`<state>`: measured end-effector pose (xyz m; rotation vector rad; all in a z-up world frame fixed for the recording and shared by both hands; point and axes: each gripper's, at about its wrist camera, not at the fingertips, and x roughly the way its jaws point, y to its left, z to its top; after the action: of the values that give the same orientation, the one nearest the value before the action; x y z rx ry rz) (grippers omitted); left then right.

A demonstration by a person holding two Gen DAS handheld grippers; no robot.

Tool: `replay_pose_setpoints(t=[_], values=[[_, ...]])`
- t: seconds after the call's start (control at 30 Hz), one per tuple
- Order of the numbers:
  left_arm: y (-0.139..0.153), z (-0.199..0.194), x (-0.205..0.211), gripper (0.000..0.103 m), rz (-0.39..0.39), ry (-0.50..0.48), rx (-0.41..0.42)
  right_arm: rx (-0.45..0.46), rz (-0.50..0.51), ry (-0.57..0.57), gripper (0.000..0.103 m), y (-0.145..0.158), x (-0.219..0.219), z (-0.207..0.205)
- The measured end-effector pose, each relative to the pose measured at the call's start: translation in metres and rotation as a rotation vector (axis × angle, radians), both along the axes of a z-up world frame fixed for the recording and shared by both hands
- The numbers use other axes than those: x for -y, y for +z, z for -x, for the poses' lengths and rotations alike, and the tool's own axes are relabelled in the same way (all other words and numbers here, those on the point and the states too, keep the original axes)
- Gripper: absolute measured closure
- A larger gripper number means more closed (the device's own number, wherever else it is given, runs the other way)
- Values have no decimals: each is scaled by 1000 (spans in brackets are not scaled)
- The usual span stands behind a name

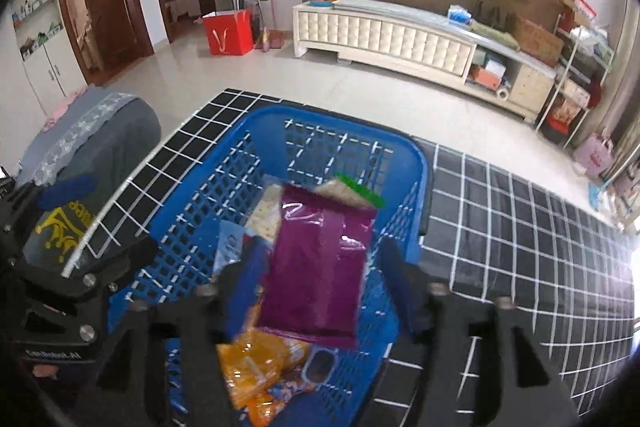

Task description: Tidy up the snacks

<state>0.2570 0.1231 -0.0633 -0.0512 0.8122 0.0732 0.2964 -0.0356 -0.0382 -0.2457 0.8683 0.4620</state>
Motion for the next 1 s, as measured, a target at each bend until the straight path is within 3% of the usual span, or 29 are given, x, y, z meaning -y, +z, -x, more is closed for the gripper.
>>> replay_pose_setpoints(t=[0.07,0.2,0.37,0.57,0.77,1.0], values=[[-1,1,1,0,-9,0,-1,18,6,-3,17,1,3,4],[2,5,6,0,-27,0,9,23,-25,-24,17,9,17,7],[14,22,12,0,13,-4,50,14,-73,-64,17,26,38,18],[44,57,32,0,13,0,147,55,-117,-88,14,53,63,47],[79,110,63,0,-5,-9,283,172,-151,-101,0,86,94,95],[102,158,94,0,-17,-28,363,309,-134,-120,0,109,120,153]])
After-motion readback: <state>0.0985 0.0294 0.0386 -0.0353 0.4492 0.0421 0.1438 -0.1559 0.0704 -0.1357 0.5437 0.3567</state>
